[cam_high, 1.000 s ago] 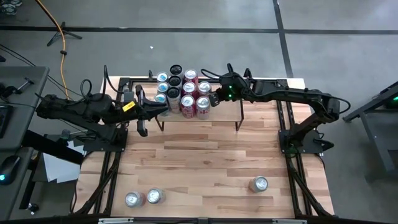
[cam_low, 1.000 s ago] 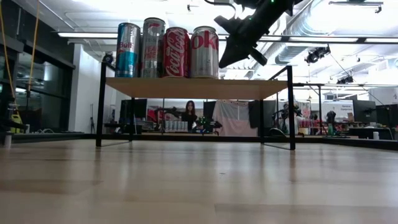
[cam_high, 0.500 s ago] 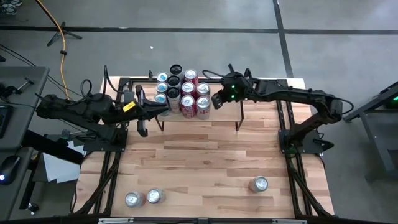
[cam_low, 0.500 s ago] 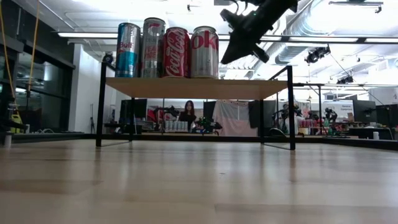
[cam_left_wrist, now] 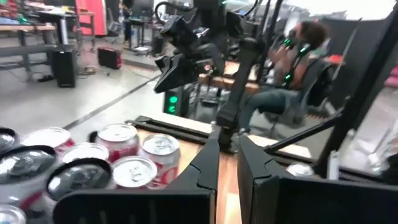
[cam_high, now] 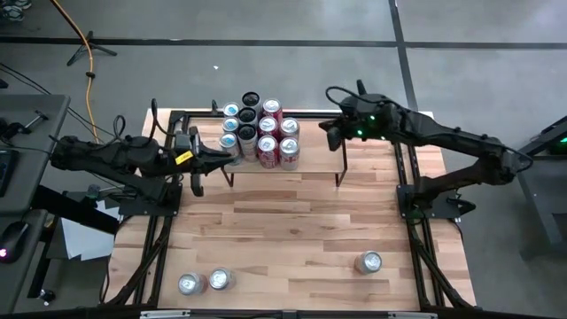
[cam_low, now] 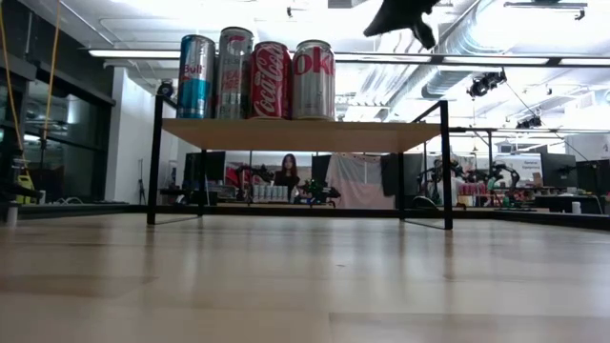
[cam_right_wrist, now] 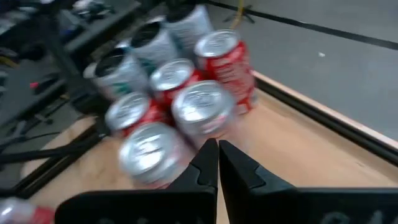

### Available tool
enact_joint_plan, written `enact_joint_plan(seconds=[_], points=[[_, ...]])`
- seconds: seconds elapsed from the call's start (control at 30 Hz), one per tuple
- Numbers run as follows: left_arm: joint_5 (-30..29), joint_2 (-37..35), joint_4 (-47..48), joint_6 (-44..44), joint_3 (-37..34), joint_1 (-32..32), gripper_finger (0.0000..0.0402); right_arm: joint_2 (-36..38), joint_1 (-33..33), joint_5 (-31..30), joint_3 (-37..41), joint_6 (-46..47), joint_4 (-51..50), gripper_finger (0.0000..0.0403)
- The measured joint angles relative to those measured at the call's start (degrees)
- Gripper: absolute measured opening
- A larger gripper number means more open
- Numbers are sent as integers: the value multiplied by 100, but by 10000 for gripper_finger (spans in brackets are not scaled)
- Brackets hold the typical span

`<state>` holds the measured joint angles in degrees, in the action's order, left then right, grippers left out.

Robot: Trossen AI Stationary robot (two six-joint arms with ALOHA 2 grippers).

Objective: Place canned beverage on shelf
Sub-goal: Put the red-silver soda can aligned with the other red-silver soda cans on the shelf

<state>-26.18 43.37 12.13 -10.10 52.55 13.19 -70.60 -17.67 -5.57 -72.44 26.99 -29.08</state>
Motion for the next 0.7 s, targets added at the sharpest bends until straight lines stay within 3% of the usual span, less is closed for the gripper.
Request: enact_joint_plan(seconds=[0.23,0.37,0.7], points=[[179,-450,-2170,-195,-1558,283,0,361,721,-36,0,270,-65,0],[177,-535,-2886,-639,-2271,436,0,411,1231,-332,0,454,-115,0],[252,-180,-3013,-979,-2211,895,0,414,2363,-1035,0,511,-228,0]])
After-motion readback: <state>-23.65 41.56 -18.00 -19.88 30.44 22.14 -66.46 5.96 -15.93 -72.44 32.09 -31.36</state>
